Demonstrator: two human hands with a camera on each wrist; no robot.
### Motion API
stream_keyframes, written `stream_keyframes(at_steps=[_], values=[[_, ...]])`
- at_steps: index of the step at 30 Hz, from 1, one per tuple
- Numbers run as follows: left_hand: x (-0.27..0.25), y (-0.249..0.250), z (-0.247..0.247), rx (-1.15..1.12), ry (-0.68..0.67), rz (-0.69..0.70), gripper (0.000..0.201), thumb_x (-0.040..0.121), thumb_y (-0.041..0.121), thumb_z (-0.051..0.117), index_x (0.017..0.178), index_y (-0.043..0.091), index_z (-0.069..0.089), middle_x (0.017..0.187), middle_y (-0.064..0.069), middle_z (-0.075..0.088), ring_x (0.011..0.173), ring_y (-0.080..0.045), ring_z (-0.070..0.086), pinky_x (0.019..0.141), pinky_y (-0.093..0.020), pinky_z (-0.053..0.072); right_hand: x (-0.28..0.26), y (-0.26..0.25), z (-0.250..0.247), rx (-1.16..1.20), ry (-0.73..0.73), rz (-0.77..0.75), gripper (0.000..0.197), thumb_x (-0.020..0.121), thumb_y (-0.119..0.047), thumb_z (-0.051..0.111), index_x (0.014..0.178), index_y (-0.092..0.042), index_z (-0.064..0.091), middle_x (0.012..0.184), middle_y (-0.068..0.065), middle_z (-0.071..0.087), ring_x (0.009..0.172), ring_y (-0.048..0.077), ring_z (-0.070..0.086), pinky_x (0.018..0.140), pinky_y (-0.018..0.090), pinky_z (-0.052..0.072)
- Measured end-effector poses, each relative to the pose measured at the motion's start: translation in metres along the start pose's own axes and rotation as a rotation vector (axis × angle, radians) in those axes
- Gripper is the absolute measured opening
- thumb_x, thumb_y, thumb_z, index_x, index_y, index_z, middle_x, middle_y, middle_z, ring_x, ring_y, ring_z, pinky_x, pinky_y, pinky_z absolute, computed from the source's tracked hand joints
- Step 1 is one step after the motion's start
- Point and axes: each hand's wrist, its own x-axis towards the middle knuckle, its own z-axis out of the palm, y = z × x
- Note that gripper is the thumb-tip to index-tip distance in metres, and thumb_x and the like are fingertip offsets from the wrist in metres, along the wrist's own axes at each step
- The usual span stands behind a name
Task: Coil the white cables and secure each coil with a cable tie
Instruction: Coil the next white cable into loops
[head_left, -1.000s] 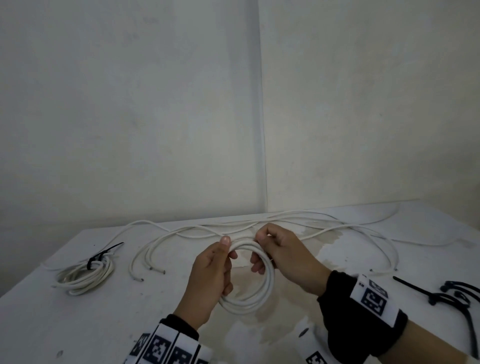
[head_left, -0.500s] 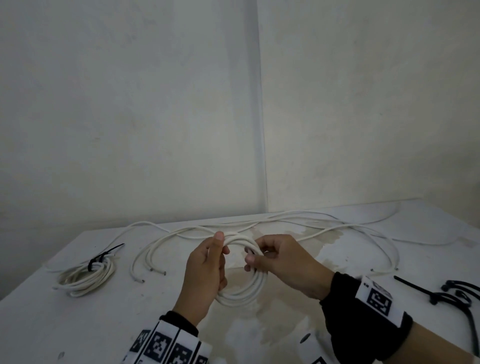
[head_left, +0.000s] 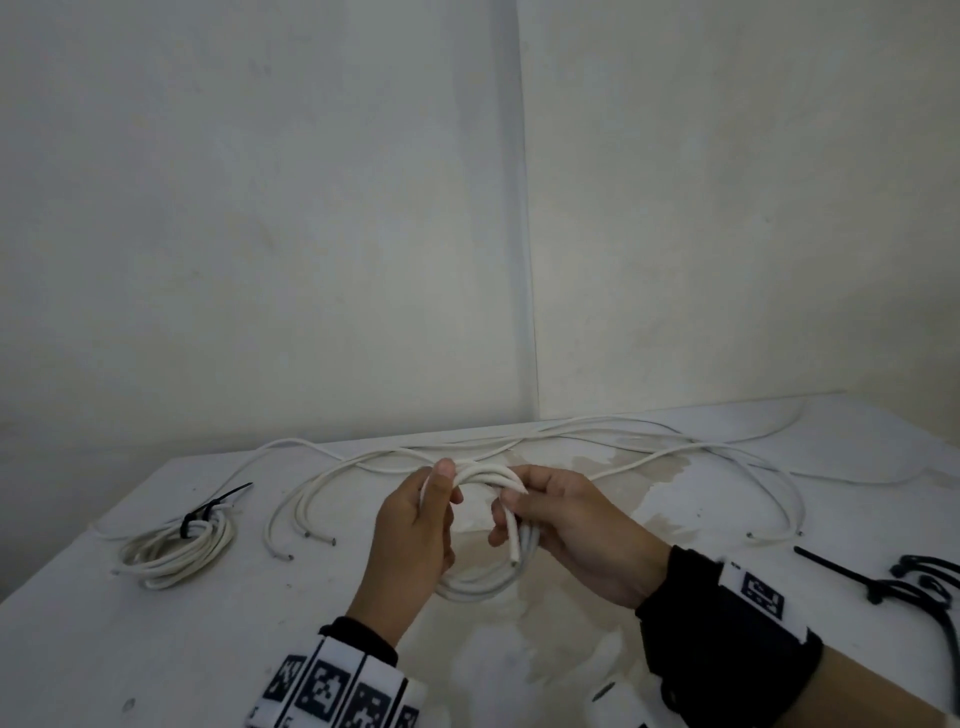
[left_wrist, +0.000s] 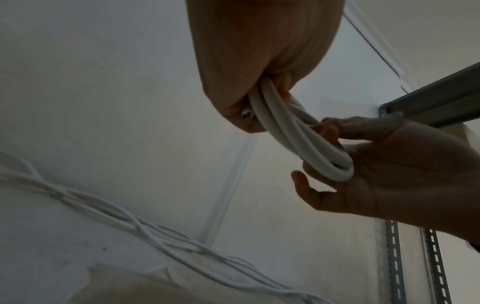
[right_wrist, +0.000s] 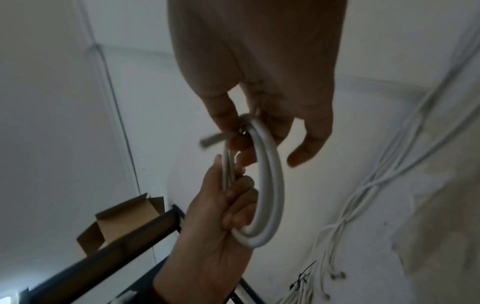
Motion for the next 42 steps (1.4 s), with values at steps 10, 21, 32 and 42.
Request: stream_keyframes(at_steps=[10, 21, 32, 42], values=[[0.001, -0.003, -0.012, 0.028, -0.054, 0.130, 0.015, 0.088, 0.038, 0.045, 0.098, 0.034, 0.055, 0.046, 0.008, 0.045, 0.039, -0.007, 0.038, 0.042, -0.023, 0.041, 0.002, -0.014, -0.004, -0.524, -0.006, -0.139, 0.018, 0.091, -0.005, 0.052, 0.103, -0.018, 0.056, 0.086, -0.004, 0.061, 0.069, 0.002, 0.063, 0.064, 0.012, 0.046], [-0.002, -0.014, 0.004, 0.323, 0.023, 0.314, 0.012, 0.094, 0.036, 0.034, 0.089, 0.037, 0.046, 0.050, 0.004, 0.048, 0.043, -0.009, 0.050, 0.046, -0.020, 0.040, 0.006, -0.002, 0.004, -0.626, 0.142, -0.295, 0.016, 0.098, -0.022, 0.037, 0.110, -0.020, 0.049, 0.074, -0.005, 0.050, 0.061, 0.010, 0.049, 0.062, 0.021, 0.044], [-0.001, -0.009, -0.006, 0.442, -0.209, 0.210, 0.019, 0.090, 0.045, 0.040, 0.094, 0.031, 0.051, 0.070, 0.007, 0.061, 0.068, -0.005, 0.059, 0.061, -0.015, 0.041, 0.006, -0.009, -0.008, -0.803, -0.006, -0.245, 0.010, 0.099, -0.018, 0.039, 0.103, -0.018, 0.048, 0.073, -0.015, 0.044, 0.058, -0.011, 0.047, 0.060, 0.011, 0.032], [-0.001, -0.001, 0.012, 0.040, -0.036, -0.009, 0.034, 0.098, 0.031, 0.036, 0.075, 0.011, 0.052, 0.050, 0.004, 0.035, 0.038, -0.004, 0.035, 0.043, -0.021, 0.035, -0.003, -0.013, -0.009, -0.399, 0.037, -0.105, 0.032, 0.099, -0.028, 0.031, 0.115, -0.010, 0.052, 0.073, -0.002, 0.051, 0.062, 0.007, 0.055, 0.068, 0.021, 0.047]])
